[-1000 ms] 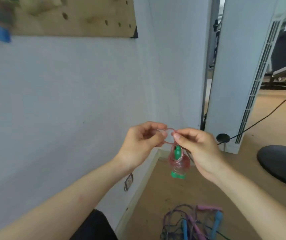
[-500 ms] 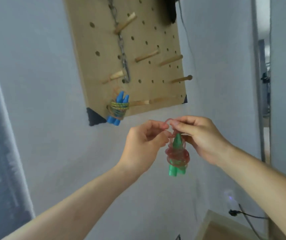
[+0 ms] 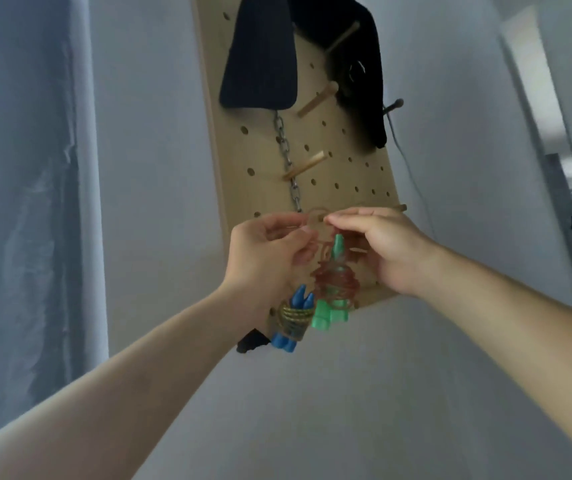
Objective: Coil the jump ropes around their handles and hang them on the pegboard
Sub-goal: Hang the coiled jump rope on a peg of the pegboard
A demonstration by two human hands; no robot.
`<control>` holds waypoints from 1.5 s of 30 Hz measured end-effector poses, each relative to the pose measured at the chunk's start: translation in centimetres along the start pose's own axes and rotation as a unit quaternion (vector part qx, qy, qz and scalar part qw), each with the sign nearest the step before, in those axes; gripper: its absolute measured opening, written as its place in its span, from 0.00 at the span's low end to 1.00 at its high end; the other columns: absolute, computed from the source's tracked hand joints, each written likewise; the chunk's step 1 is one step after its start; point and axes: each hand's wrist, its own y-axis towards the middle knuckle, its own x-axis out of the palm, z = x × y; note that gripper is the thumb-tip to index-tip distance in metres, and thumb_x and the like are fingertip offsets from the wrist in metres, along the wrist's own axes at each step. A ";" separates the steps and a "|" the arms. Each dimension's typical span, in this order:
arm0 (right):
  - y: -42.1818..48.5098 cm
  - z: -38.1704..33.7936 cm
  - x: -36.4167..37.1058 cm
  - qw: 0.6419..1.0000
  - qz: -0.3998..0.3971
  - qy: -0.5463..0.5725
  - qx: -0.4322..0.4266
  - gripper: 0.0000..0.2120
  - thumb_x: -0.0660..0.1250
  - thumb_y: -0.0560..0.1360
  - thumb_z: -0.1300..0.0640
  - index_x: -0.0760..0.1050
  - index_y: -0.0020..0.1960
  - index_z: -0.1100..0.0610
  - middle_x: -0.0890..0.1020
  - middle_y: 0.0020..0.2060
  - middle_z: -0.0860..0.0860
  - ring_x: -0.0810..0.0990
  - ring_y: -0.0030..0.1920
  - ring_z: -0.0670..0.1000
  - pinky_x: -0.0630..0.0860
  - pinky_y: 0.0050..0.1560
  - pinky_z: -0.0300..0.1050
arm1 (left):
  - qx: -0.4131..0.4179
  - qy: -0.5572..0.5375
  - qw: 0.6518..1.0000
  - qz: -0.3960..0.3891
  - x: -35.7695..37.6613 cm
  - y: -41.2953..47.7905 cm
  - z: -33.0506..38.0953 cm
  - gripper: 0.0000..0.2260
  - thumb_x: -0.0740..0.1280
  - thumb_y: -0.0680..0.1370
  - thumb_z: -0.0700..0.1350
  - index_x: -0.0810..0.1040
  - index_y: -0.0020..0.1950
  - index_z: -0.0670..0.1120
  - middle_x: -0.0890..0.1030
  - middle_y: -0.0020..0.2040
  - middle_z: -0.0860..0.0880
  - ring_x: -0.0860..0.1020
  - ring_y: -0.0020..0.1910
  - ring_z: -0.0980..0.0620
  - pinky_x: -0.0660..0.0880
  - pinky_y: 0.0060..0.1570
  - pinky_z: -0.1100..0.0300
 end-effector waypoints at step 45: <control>11.9 -3.0 -2.6 0.949 0.077 -0.273 -0.139 0.06 0.67 0.79 0.58 0.81 0.53 0.56 0.84 0.46 0.52 0.83 0.46 0.51 0.78 0.44 0.41 | 0.065 0.213 0.973 0.067 2.7 15.4 2.7 0.05 0.75 0.73 0.43 0.82 0.45 0.51 0.83 0.43 0.50 0.83 0.43 0.51 0.83 0.48 0.53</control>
